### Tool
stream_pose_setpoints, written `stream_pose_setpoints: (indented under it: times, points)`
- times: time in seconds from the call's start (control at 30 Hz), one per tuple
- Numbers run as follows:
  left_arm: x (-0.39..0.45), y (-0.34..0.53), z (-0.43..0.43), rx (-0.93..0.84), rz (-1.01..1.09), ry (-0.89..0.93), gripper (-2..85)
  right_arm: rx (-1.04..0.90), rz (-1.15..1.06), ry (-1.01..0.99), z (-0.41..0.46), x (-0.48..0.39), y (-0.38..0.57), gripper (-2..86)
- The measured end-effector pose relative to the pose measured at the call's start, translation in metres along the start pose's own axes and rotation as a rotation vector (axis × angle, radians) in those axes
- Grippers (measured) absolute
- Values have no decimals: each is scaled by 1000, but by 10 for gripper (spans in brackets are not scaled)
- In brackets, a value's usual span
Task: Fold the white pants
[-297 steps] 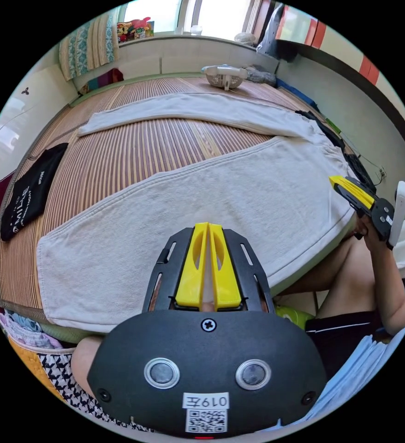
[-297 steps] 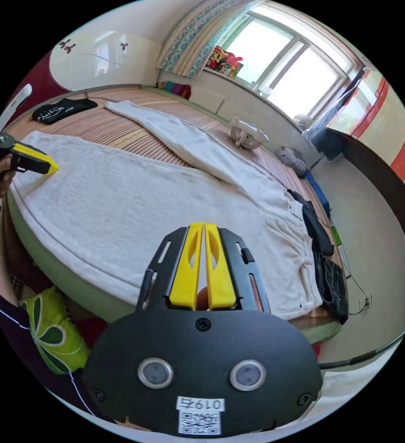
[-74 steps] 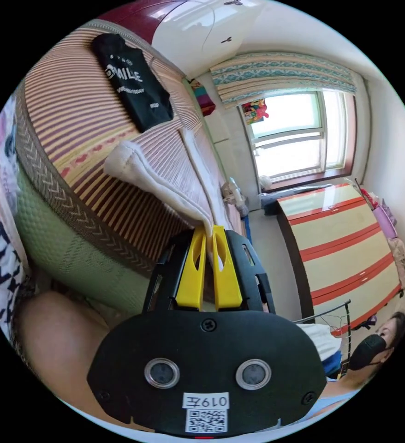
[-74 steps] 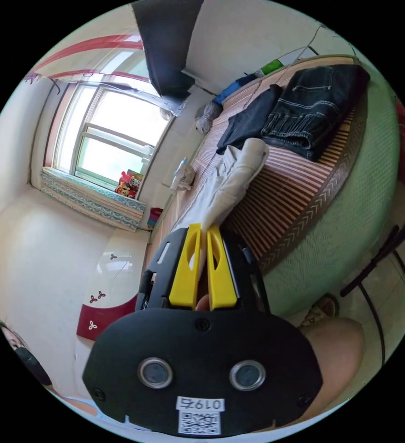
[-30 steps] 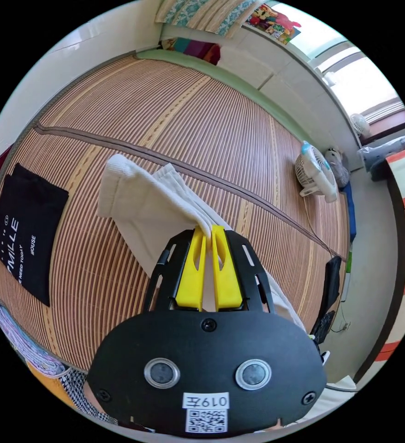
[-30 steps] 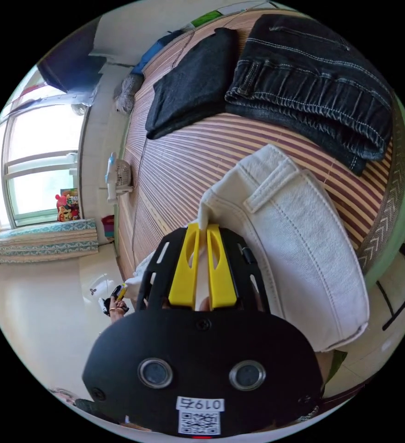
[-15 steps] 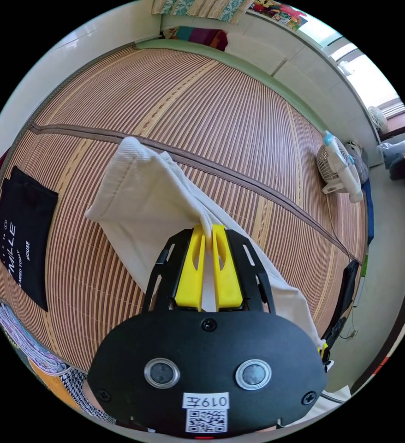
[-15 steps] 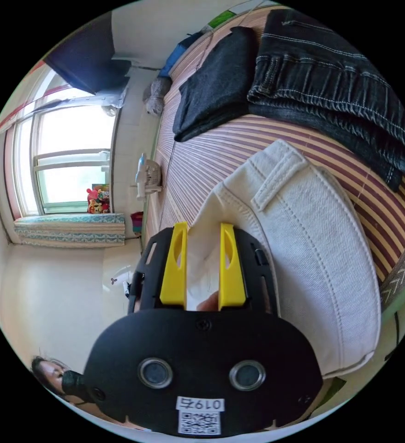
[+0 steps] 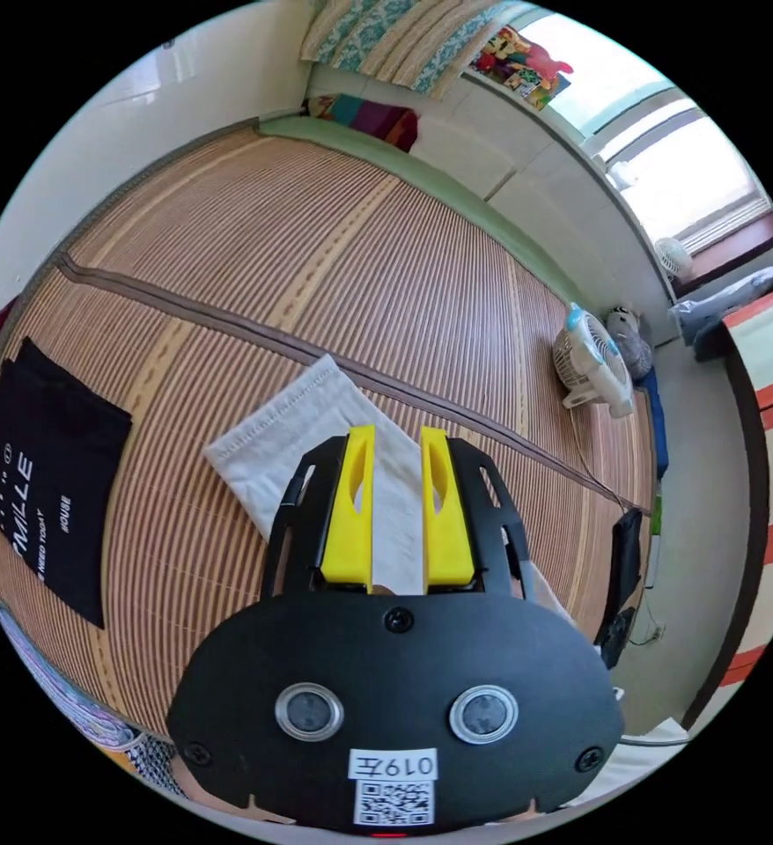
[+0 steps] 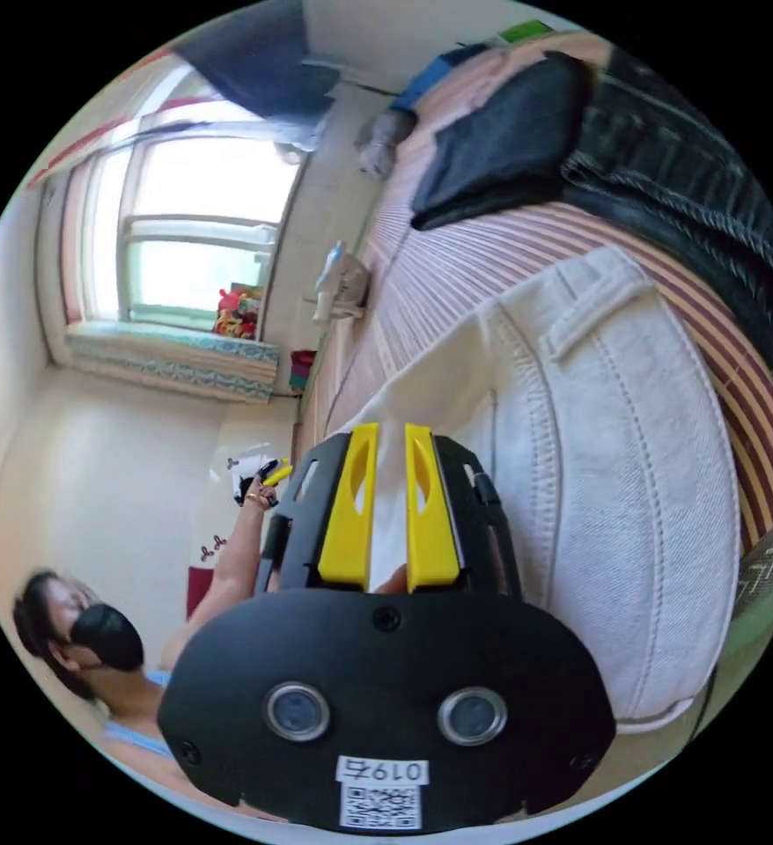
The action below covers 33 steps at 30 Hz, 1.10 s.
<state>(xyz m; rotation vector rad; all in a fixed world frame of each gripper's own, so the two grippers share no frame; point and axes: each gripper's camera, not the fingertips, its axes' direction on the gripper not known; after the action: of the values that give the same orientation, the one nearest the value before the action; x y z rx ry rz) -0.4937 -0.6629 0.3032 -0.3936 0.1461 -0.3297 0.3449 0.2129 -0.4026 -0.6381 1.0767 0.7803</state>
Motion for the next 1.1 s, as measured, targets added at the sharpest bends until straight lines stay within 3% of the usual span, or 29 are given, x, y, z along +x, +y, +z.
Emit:
stream_pose_setpoints:
  times: [0.13,0.27,0.47,0.93,1.1]
  points:
    - [-35,35,-23,66,91,3,95,27,-376,56,19,-88,60,14]
    - [-106,94,-26,87,-26,136,116,-14,-793,303,76,-182,150,92]
    - [-173,118,12,15,-217,265,127,-151,-1147,538,177,-267,272,164]
    - [-238,86,52,6,-331,323,66,-252,-1381,1005,262,-318,389,173]
    - [-259,90,54,7,-305,355,34,-254,-1389,1168,288,-329,404,110]
